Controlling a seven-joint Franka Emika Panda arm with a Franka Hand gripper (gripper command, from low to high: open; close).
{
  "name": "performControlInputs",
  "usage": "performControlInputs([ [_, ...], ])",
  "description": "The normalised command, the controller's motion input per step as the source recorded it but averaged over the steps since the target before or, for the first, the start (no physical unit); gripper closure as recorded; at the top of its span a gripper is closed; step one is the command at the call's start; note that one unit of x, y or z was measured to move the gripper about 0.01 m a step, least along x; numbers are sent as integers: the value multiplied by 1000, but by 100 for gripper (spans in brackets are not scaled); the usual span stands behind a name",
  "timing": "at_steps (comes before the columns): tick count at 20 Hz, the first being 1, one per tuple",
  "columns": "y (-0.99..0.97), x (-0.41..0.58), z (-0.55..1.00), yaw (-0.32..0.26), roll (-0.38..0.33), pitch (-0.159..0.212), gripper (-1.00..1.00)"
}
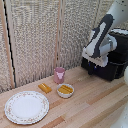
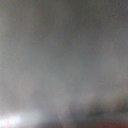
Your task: Carefully navigate your gripper to the air fryer's handle. Confidently seize the handle using your gripper. Gradually bring the handle toward yourself to access the air fryer.
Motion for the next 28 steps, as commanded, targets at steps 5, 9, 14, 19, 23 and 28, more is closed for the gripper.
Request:
performControlInputs([
  [5, 858, -46, 49, -34, -69, 4, 100],
  [9, 823, -57, 77, -46, -88, 48, 100],
  [14, 739, 81, -1, -163, -57, -37, 100],
  [19, 919, 156, -73, -69, -20, -29, 100],
  [23, 887, 156, -176, -57, -43, -12, 100],
  [28, 488, 82, -248, -55, -33, -11, -100],
])
